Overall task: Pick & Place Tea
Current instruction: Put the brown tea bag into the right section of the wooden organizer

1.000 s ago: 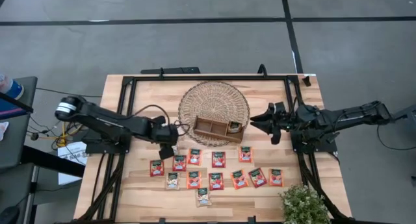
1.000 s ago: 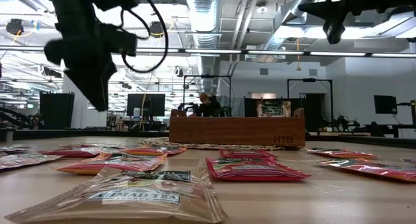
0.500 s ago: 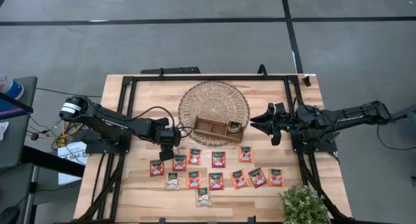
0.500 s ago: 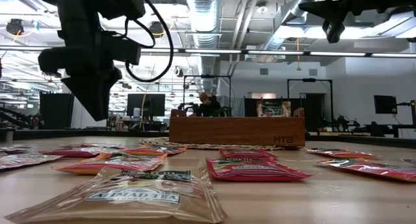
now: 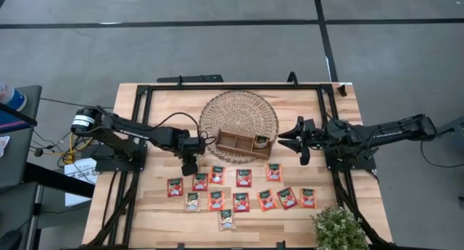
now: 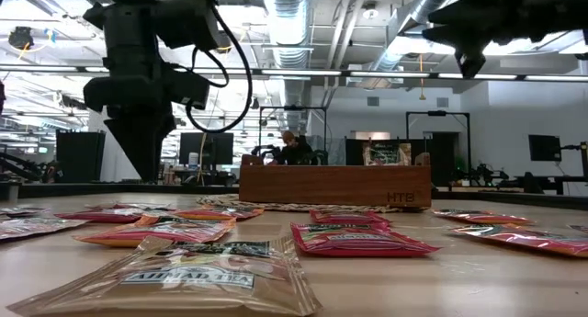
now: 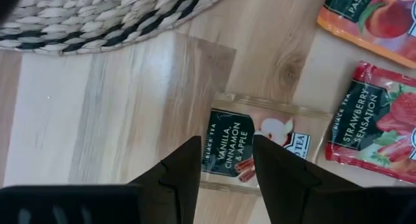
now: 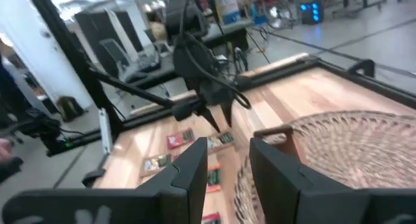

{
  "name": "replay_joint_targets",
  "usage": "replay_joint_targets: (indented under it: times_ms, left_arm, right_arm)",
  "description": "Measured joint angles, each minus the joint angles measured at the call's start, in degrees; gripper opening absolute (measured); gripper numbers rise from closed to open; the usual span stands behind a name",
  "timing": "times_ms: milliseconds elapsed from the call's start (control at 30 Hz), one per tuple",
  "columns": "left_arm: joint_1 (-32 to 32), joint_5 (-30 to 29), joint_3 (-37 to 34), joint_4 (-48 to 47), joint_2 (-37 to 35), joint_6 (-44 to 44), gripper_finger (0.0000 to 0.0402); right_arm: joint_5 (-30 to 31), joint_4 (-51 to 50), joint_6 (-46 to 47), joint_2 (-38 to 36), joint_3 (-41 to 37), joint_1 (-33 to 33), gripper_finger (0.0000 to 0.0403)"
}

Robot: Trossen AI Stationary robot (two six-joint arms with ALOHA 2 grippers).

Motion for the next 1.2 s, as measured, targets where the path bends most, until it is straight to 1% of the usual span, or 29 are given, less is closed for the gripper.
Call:
replay_joint_targets:
  times_ms: [167, 300, 500, 700, 900, 1067, 1133, 1200]
  left_arm:
    - [0.27, 1.50, 0.00, 0.03, 0.00, 1.75, 0.0133]
    - [0.82, 1.88, 0.00, -0.22, 0.00, 1.88, 0.0133]
    - [1.92, 2.63, -0.04, -0.34, 1.12, 2.34, 0.0133]
    - [2.12, 5.51, -0.04, 0.73, 5.31, 4.75, 0.0133]
    - [2.12, 3.94, 0.20, 1.87, 7.95, 7.04, 0.0133]
    - [2.14, 4.44, 0.13, 2.73, 8.20, 7.08, 0.0133]
    - [2.14, 4.46, 0.13, 3.17, 8.22, 7.08, 0.0129]
    - [2.14, 4.44, 0.13, 3.27, 8.26, 7.14, 0.0116]
  right_arm:
    - [-3.99, 8.85, 1.42, -1.61, -4.81, -3.61, 0.0107]
    - [-4.55, 13.60, 2.90, -2.68, -6.87, -5.74, 0.0107]
    - [-4.56, 13.89, 3.55, -3.26, -6.97, -6.03, 0.0107]
    - [-4.56, 13.29, 4.41, -2.70, -6.97, -4.96, 0.0107]
    - [-4.41, 12.93, 4.43, -2.69, -6.99, -4.36, 0.0107]
    - [-4.39, 12.91, 4.45, -2.69, -6.99, -4.36, 0.0107]
    - [-4.39, 12.91, 4.45, -2.69, -6.99, -4.36, 0.0107]
    - [-4.39, 12.91, 4.45, -2.69, -6.99, -4.36, 0.0107]
